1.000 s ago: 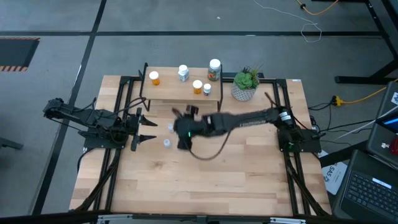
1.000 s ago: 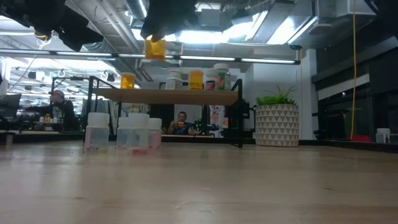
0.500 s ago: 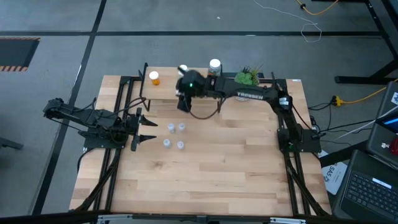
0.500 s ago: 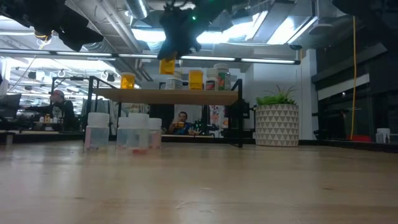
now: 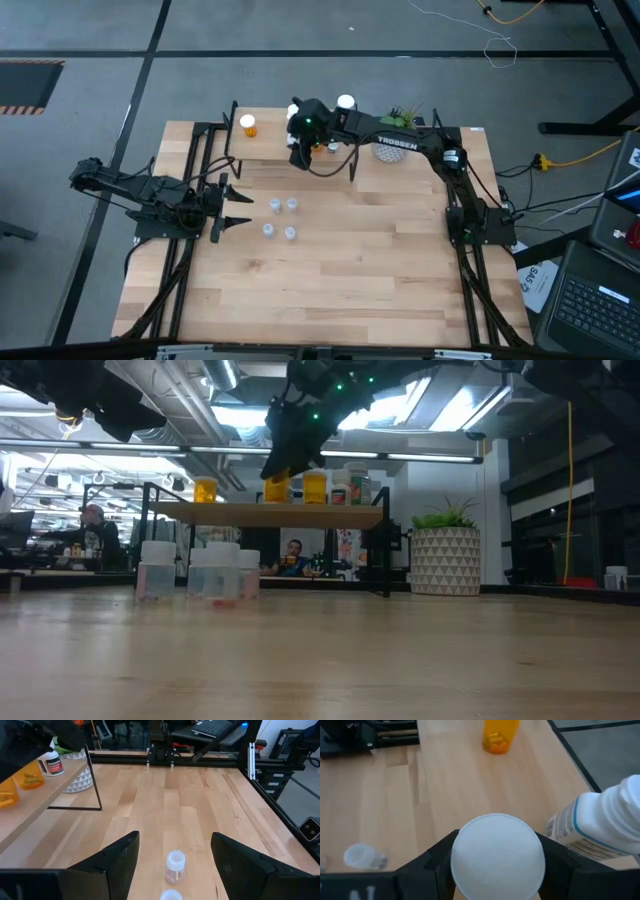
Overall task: Pick and place medicine bottles onto shelf by color
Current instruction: Put the orange pill bottle on the shelf, then put the transparent pill bottle on the shelf
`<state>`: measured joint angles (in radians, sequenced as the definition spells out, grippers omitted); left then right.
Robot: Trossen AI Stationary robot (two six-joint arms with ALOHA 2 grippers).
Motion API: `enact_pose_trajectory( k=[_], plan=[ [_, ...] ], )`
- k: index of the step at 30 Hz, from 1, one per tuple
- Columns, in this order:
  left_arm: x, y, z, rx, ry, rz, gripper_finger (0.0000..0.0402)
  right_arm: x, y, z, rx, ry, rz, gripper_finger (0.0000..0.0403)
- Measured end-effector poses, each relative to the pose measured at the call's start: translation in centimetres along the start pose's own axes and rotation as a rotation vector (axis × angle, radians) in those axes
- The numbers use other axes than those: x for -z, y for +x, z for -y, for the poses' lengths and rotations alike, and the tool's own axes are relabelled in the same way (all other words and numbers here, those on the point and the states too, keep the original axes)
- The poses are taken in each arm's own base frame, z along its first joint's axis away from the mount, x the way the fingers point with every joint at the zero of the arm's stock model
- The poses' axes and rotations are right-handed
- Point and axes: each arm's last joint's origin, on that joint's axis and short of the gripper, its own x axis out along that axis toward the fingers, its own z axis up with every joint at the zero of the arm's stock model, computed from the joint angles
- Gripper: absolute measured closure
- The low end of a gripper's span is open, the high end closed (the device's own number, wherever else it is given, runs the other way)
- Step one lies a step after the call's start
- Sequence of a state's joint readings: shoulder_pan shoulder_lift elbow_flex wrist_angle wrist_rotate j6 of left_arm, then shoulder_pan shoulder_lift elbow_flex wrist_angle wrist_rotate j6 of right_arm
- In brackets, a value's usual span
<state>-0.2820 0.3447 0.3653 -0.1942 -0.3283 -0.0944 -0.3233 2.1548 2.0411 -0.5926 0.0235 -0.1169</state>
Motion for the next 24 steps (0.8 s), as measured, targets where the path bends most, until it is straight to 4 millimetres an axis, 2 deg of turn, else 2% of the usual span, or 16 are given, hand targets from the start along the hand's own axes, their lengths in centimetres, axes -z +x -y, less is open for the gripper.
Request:
enact_pose_trajectory(
  k=[16, 24],
  plan=[
    [0.0, 0.0, 0.0, 0.0, -0.003, 0.0, 0.0159, 0.0, 0.2, 0.0, 0.0, 0.005, 0.0, 0.0163],
    [0.0, 0.0, 0.0, 0.0, -0.003, -0.001, 0.0159, -2.2, -1.7, 0.2, 0.007, 0.006, 0.068, 0.0162]
  ],
)
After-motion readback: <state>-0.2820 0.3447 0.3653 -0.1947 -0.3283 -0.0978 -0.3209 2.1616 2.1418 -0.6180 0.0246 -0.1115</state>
